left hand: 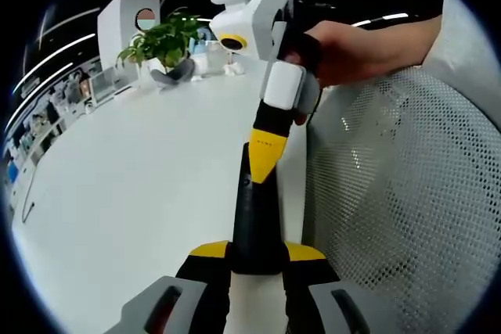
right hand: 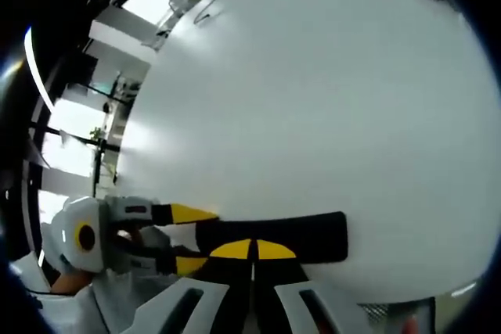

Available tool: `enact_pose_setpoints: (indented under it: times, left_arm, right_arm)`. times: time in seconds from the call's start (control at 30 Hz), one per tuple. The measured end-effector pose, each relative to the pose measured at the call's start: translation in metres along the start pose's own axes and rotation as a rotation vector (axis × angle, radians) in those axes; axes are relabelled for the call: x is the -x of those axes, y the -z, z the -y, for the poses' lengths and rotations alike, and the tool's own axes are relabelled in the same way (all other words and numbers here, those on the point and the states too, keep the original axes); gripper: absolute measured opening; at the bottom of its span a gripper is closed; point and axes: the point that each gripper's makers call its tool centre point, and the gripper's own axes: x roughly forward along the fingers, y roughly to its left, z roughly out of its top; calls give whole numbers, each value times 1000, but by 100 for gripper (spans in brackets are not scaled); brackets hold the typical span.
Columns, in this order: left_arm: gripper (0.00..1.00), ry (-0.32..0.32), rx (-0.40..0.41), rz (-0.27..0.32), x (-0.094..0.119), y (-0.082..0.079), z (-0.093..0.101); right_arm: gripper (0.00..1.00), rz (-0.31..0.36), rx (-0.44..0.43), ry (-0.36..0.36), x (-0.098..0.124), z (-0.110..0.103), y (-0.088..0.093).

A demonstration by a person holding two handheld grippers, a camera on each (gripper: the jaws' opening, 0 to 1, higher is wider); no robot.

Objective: Press the specified remote control buttons in sequence, fully releasing each button before pressing the next.

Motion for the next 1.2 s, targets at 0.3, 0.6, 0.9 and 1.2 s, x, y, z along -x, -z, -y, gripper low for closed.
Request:
enact_pose_setpoints:
  times: [0.3, 0.6, 0.9, 1.2]
  left_arm:
    - [24, -1, 3, -2, 0, 0, 0]
    - [24, 4, 4, 0, 1, 0, 1]
    - [24, 3, 4, 4, 1, -1, 1]
    - [24, 0, 10, 9, 1, 0, 1]
  right_arm:
    - [0, 7, -79, -23, 0, 2, -1]
    - [0, 2, -85, -23, 0, 2, -2]
    - [0, -25, -93, -31, 4, 2, 3]
    - [0, -61, -87, -8, 4, 4, 10]
